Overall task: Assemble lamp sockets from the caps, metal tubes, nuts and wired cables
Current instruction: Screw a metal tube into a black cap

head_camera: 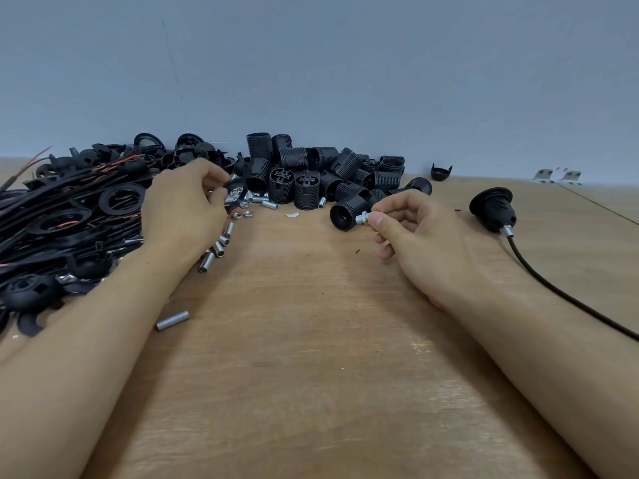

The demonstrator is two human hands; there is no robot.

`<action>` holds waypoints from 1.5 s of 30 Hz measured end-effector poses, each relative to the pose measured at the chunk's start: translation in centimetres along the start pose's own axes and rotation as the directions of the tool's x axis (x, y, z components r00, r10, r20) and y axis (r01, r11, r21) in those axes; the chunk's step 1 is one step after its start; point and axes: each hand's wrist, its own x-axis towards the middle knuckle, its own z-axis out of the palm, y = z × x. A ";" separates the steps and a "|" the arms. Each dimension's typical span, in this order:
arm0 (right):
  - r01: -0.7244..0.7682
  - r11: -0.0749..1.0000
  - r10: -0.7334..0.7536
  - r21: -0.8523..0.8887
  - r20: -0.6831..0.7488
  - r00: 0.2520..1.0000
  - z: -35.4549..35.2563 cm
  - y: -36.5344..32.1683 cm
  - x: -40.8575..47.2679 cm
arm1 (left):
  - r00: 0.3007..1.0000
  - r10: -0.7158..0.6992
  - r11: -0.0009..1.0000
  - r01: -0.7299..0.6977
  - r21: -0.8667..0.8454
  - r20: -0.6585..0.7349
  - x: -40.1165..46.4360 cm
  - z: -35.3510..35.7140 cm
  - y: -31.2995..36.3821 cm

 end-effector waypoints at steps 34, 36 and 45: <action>0.010 1.000 -0.011 -0.028 -0.023 1.000 -0.7 0.5 0.3 | 0.954 -0.300 0.750 0.233 0.619 0.005 0.6 -1.5 -2.0; 0.013 0.999 -0.013 -0.032 -0.015 1.000 -0.8 0.4 0.2 | 0.987 -0.159 0.815 0.111 0.570 0.035 0.7 -1.3 -1.6; 0.017 0.999 -0.017 -0.039 -0.010 1.000 -0.7 0.6 0.3 | 0.994 -0.048 0.933 0.010 0.361 0.094 1.5 -0.3 -2.2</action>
